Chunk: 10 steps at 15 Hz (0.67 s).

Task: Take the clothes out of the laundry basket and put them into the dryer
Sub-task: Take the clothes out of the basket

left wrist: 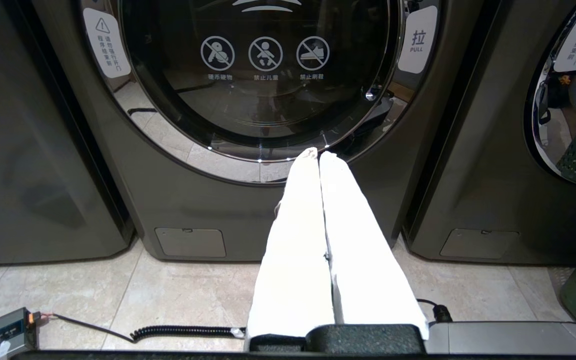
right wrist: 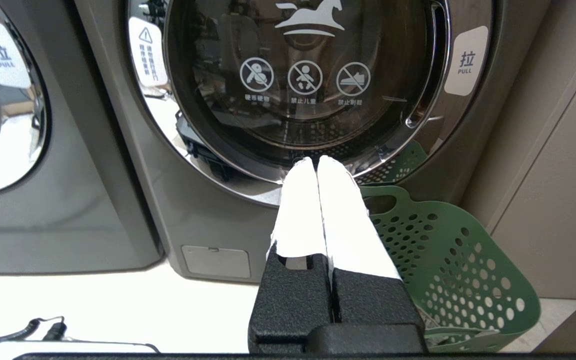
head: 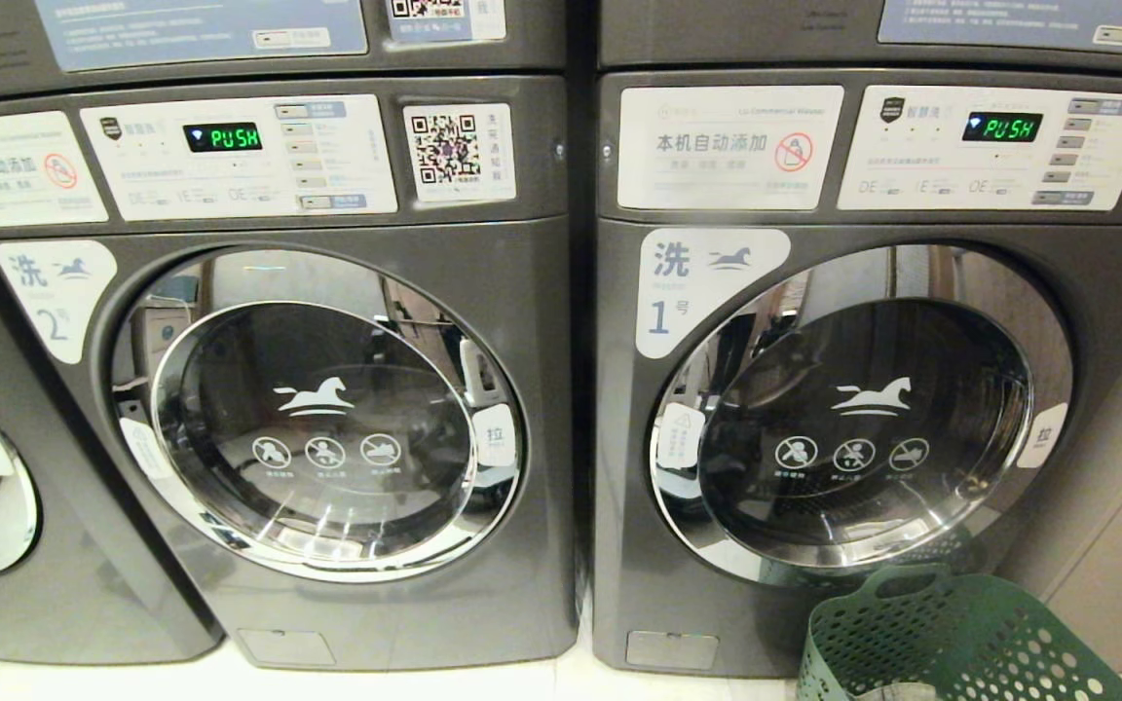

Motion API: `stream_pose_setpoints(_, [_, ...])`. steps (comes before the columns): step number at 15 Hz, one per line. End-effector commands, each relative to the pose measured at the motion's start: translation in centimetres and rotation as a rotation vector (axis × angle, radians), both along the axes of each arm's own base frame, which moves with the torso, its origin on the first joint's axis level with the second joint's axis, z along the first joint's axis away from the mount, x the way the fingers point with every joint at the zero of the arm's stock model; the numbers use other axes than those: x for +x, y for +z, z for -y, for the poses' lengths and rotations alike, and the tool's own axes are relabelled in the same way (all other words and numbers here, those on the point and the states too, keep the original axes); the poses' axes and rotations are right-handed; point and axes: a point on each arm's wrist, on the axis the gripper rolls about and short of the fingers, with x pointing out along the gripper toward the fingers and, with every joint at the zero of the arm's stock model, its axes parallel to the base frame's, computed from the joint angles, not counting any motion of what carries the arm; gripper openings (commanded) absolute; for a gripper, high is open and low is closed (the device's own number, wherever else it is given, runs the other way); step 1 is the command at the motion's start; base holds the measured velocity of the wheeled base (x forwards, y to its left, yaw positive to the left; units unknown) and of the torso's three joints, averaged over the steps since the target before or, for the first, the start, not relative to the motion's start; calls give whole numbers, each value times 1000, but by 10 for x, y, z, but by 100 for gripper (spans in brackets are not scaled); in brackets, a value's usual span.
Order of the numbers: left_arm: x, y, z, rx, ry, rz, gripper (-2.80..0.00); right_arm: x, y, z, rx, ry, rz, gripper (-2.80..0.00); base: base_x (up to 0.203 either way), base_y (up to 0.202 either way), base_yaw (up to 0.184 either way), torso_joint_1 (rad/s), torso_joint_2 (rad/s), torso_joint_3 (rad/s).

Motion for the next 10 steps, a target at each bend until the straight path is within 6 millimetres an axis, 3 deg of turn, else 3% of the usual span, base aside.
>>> stream_pose_setpoints(1, [0,0,0,0,1,1,-280,0,0,0,-13,4,0,-280,0,0,0,0,0,0])
stream_pose_setpoints(6, [0,0,0,0,1,1,-280,0,-1,-1,-184,43,1,-280,0,0,0,0,0,0])
stream_pose_setpoints(10, [0,0,0,0,1,1,-280,0,-1,-1,-188,59,2,-280,0,0,0,0,0,0])
